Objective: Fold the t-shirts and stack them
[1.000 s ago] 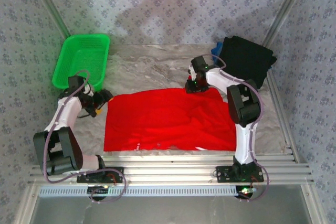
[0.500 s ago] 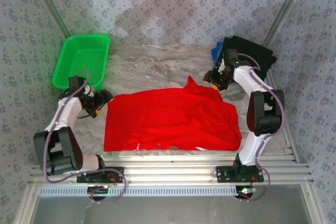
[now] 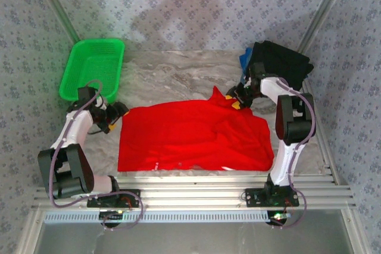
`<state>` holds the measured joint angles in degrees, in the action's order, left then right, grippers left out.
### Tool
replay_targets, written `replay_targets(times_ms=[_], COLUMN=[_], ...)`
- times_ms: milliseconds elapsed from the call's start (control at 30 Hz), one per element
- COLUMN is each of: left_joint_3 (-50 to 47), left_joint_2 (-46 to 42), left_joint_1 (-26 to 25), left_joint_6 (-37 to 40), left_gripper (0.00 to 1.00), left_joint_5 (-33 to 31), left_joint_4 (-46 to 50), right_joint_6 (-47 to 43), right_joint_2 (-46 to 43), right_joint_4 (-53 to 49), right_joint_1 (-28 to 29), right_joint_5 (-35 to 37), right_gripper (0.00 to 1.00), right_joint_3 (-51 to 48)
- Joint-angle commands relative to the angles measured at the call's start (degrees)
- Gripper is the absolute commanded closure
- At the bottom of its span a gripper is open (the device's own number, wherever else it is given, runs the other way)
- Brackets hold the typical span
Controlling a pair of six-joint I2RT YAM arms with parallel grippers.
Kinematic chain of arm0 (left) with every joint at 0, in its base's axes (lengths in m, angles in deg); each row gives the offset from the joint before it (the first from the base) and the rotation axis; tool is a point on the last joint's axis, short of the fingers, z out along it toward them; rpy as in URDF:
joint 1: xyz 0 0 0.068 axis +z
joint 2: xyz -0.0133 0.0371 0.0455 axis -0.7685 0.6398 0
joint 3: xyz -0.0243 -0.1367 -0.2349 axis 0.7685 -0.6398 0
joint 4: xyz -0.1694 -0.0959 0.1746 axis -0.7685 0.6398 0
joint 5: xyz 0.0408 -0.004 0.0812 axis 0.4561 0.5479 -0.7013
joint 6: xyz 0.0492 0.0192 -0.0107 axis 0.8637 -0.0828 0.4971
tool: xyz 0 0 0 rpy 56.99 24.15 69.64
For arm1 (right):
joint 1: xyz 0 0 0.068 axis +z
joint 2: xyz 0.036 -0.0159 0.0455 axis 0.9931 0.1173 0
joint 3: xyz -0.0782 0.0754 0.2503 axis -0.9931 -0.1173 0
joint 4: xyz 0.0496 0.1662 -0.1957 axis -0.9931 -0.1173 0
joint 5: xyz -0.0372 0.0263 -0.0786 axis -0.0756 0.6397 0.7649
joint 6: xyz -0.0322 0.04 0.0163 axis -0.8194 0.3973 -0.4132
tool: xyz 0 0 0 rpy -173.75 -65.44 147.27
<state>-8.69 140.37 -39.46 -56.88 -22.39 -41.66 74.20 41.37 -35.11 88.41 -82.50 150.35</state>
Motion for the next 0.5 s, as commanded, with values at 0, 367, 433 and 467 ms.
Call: replay_targets(times_ms=[0, 367, 433, 467], left_joint_3=[-1.04, -1.35, -1.37, -1.35], left_joint_2=[-1.01, -1.42, -1.53, -1.60], left_joint_1=[-0.22, -0.22, -0.21, -0.23], left_joint_6=[-0.11, 0.55, 0.68, 0.77], left_gripper=[0.19, 0.19, 0.19, 0.19], left_joint_5=[0.69, 0.24, 0.24, 0.24], left_joint_4=[-0.79, -0.08, -0.03, 0.08], right_joint_6=[2.36, 4.84, 5.29, 5.38], right_joint_2=[2.24, 3.99, 3.84, 3.69], right_joint_4=[1.07, 3.66, 4.16, 4.09], right_joint_1=[-0.48, -0.98, -1.03, -0.99], right_joint_5=[-1.07, -0.55, -0.91, -1.09], right_gripper=[0.52, 0.54, 0.54, 0.55], right_joint_3=[0.91, 1.75, 1.71, 1.71])
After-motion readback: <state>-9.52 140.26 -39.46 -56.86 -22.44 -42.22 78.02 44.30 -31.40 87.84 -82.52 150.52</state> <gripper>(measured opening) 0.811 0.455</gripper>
